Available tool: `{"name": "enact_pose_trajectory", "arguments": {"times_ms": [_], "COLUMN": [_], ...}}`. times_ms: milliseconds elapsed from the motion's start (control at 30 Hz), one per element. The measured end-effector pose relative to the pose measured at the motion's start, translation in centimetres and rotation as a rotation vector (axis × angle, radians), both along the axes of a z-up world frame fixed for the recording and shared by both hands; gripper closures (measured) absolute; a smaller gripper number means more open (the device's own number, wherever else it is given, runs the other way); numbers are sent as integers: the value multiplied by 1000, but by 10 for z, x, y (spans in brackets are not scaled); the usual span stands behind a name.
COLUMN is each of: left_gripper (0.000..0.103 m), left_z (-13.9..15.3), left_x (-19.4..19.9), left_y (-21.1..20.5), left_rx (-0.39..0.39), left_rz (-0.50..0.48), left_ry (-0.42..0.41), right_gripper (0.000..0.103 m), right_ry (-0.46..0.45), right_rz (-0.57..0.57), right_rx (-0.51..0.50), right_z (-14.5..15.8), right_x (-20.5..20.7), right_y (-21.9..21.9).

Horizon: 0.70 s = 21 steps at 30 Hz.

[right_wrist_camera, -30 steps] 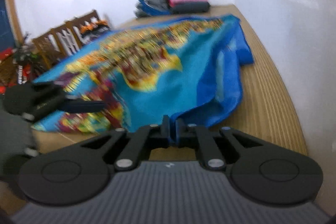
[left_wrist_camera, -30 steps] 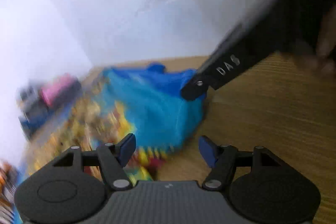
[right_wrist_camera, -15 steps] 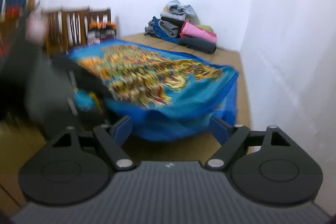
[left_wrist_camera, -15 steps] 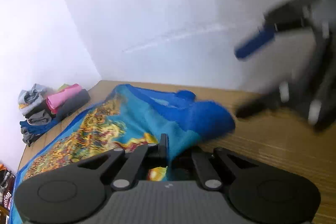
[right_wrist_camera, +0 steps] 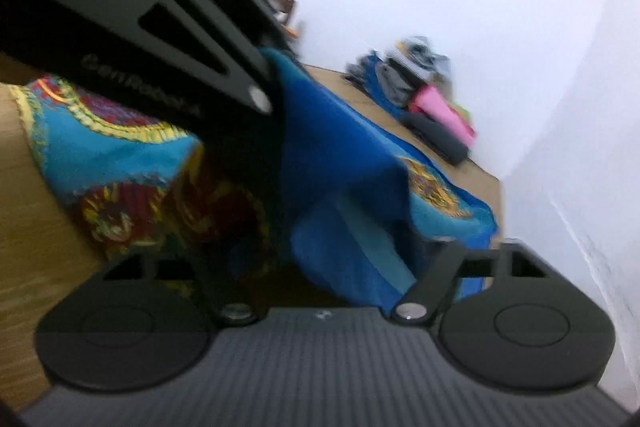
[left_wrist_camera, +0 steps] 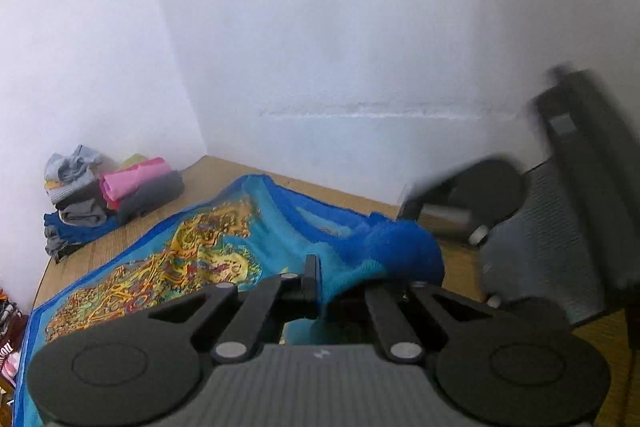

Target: Fold clothes

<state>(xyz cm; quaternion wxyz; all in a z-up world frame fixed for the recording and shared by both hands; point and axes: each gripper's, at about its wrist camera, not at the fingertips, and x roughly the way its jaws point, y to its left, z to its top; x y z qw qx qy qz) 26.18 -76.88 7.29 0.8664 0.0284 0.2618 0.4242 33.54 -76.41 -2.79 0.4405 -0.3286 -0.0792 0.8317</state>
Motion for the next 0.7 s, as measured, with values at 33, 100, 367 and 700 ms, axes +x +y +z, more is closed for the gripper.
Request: {"name": "enact_pose_trajectory", "arguments": {"times_ms": [33, 100, 367, 700], "left_gripper": [97, 91, 44, 42], "left_z": [6, 16, 14, -86], "left_x": [-2, -8, -67, -160], "left_y": [-2, -4, -54, -120], "left_rx": [-7, -16, -43, -288], "left_rz": [0, 3, 140, 483], "left_ry": [-13, -23, 14, 260], "right_gripper": [97, 99, 99, 99], "right_ry": [14, 56, 553, 737], "right_rz": [3, -16, -138, -308], "right_rx": [-54, -127, -239, -158], "right_z": [4, 14, 91, 147], "right_x": [2, 10, 101, 143], "right_y": [2, 1, -57, -127]}}
